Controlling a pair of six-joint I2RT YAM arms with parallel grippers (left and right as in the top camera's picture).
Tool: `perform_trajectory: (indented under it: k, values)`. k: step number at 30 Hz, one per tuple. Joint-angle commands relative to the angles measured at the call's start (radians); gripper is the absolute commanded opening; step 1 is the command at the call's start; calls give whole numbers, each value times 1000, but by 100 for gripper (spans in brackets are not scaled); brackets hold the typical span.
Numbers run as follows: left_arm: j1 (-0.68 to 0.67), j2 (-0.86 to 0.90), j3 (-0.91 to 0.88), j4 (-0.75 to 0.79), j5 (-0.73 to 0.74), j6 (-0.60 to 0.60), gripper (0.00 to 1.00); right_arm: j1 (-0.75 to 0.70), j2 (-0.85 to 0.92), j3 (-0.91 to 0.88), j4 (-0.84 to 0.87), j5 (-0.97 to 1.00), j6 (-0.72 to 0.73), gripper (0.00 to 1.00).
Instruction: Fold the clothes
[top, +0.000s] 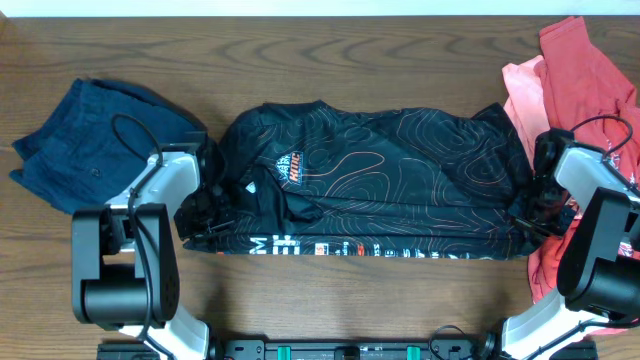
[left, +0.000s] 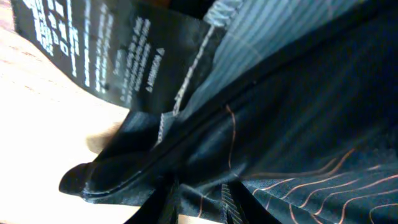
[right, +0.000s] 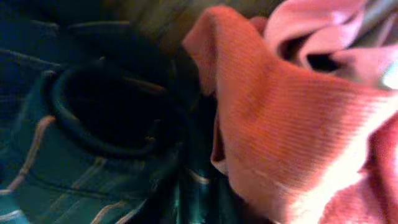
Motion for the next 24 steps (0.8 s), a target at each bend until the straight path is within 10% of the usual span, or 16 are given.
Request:
perform_trajectory:
  k: [1, 24]
  values:
    - [7, -50, -28, 14, -54, -8, 25, -9, -20, 62, -23, -4, 16, 27]
    - [6, -256, -28, 50, 3, -9, 39, -9, -37, 47, 58, -146, -53, 37]
